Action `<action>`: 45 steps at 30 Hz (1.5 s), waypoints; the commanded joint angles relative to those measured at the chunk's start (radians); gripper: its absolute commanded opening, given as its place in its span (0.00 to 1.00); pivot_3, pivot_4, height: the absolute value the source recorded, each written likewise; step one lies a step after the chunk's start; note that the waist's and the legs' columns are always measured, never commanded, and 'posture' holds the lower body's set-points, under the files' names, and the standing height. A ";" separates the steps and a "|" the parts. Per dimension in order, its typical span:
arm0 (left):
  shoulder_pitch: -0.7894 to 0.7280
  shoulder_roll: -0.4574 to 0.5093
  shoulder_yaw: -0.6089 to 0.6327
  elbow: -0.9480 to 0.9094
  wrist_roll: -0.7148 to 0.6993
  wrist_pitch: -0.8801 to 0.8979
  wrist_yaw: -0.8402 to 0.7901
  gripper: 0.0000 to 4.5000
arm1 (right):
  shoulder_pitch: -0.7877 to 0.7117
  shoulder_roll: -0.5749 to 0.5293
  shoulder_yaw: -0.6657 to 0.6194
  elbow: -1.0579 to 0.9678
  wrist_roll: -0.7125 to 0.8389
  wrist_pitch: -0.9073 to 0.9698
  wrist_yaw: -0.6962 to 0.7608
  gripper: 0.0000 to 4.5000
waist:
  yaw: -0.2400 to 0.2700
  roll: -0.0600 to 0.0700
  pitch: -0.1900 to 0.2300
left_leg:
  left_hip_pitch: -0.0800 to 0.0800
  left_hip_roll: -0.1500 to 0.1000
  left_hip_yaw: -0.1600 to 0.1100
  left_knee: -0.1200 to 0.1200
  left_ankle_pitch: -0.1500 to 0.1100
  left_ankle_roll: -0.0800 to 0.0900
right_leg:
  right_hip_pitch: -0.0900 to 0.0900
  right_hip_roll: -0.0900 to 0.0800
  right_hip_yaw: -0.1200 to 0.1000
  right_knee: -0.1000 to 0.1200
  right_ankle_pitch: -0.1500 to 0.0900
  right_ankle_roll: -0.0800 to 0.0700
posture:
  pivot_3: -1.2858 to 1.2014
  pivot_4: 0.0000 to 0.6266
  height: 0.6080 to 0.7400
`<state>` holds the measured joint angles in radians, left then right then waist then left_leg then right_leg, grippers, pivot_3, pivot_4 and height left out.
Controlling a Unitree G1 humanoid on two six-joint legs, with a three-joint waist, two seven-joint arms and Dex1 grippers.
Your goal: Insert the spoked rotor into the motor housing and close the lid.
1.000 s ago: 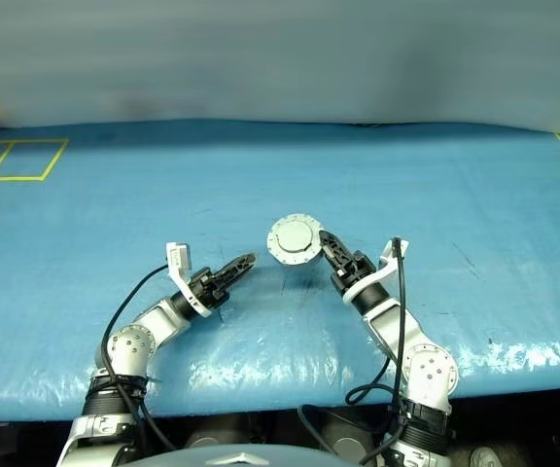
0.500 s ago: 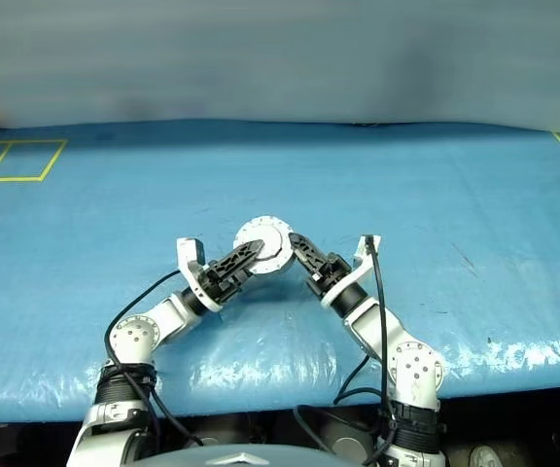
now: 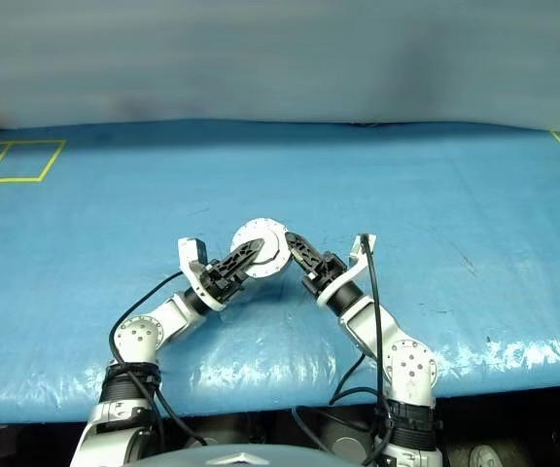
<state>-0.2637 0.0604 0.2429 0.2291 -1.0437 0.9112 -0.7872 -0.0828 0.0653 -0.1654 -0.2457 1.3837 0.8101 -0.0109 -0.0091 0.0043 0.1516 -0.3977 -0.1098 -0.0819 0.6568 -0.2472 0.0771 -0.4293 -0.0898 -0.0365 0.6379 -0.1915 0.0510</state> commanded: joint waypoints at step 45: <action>-0.074 -0.046 0.214 0.075 0.052 -0.369 0.248 0.60 | -0.049 -0.010 -0.016 -0.009 -0.243 -0.199 0.058 0.71 | 0.011 -0.002 0.001 | 0.000 0.001 0.000 0.000 0.001 -0.002 | -0.001 0.001 0.000 0.000 0.000 -0.001 | 0.52 0.24 1.00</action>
<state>-0.2843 0.0257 0.4409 0.3347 -0.9809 0.5937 -0.5565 -0.1160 0.0516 -0.1695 -0.2389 1.1563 0.6430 0.0539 0.0018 0.0025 0.1527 -0.3982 -0.1088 -0.0817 0.6571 -0.2461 0.0743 -0.4298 -0.0883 -0.0365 0.6377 -0.1915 0.0506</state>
